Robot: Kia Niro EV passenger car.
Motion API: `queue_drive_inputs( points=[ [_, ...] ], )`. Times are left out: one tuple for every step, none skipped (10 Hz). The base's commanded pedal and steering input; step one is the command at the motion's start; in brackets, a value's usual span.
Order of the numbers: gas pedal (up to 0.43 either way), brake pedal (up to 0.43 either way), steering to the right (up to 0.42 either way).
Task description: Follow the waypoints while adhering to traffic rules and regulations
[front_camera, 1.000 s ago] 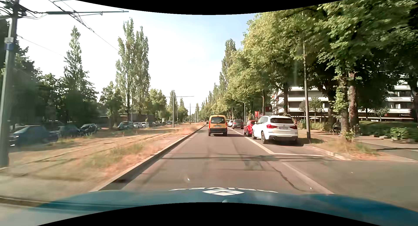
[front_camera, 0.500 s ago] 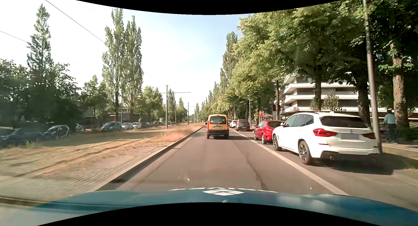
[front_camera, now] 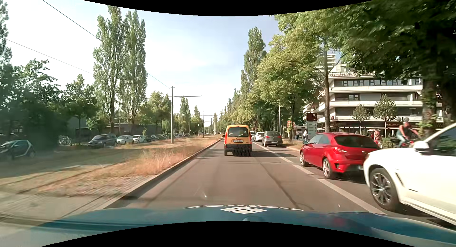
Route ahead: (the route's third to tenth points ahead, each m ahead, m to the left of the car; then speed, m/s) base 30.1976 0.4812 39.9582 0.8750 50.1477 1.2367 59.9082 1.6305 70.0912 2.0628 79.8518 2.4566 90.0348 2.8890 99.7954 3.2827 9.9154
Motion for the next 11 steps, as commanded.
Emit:
queue_drive_inputs(
  points=[
    [0.059,0.0,-0.004],
    [0.059,0.0,-0.004],
    [0.059,0.0,-0.004],
    [0.059,0.0,-0.004],
    [0.059,0.0,-0.004],
    [0.059,0.0,-0.004],
    [0.059,0.0,-0.004],
    [0.059,0.0,-0.004],
    [0.059,0.0,-0.004],
    [0.059,0.0,-0.004],
    [0.059,0.0,-0.005]
  ],
)
